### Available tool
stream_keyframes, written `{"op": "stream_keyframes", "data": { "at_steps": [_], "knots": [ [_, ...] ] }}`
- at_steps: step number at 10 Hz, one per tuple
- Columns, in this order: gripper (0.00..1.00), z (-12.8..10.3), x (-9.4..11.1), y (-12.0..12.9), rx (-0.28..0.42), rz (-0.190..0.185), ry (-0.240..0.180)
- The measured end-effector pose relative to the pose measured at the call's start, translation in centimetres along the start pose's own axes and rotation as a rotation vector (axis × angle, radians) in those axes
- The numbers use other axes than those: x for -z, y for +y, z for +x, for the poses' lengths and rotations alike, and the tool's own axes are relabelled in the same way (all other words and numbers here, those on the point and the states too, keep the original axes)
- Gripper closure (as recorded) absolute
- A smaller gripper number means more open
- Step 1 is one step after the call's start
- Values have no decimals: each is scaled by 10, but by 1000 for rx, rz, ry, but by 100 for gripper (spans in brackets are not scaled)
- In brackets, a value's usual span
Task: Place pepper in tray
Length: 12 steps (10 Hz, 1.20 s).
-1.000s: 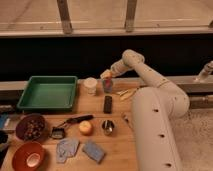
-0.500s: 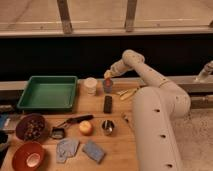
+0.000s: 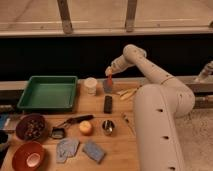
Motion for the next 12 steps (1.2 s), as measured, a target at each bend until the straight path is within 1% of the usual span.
{"op": "stream_keyframes", "data": {
  "at_steps": [2, 4, 5, 7, 8, 9, 10, 12],
  "knots": [
    [100, -11, 24, 12, 19, 19, 19],
    [100, -20, 41, 25, 49, 34, 45],
    [100, -27, 53, 39, 80, 41, 64],
    [100, -40, 70, 62, 137, 38, 78],
    [100, -46, 78, 74, 165, 27, 81],
    [100, -55, 82, 91, 199, 7, 81],
    [100, -60, 79, 104, 224, -12, 84],
    [100, -76, 63, 147, 295, -80, 88]
  ]
}}
